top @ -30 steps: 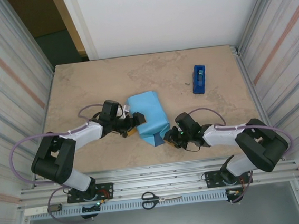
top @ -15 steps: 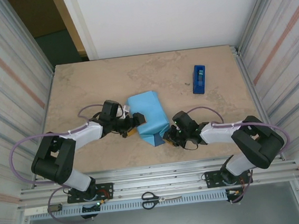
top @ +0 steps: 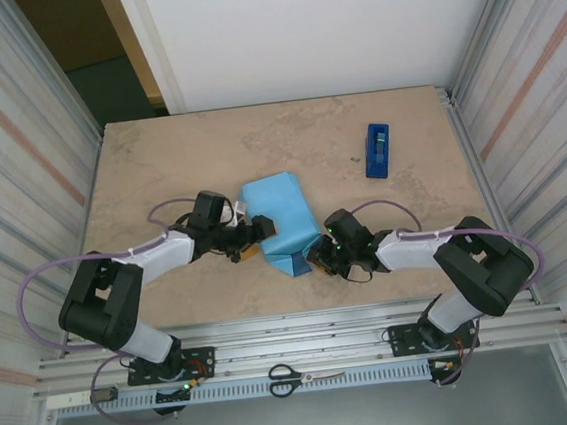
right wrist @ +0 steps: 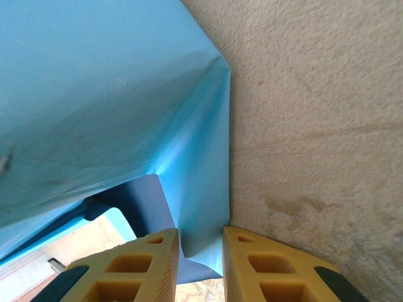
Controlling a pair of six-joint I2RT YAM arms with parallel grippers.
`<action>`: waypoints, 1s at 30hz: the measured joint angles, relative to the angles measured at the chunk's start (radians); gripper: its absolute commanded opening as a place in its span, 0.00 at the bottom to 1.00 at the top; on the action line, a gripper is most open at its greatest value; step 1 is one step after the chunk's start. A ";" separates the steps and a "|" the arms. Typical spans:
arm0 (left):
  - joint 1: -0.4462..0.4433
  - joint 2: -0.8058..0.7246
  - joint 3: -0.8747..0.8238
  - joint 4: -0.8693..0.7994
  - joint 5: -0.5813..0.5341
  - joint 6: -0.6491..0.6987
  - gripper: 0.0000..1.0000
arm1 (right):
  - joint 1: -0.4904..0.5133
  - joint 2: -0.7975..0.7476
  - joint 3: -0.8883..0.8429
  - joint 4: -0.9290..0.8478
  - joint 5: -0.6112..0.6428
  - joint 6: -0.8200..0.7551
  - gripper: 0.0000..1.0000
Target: Wrap the gift box in paper
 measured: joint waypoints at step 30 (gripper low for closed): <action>0.001 -0.036 0.000 -0.030 -0.008 0.019 0.95 | 0.033 0.020 0.066 -0.095 0.054 -0.011 0.17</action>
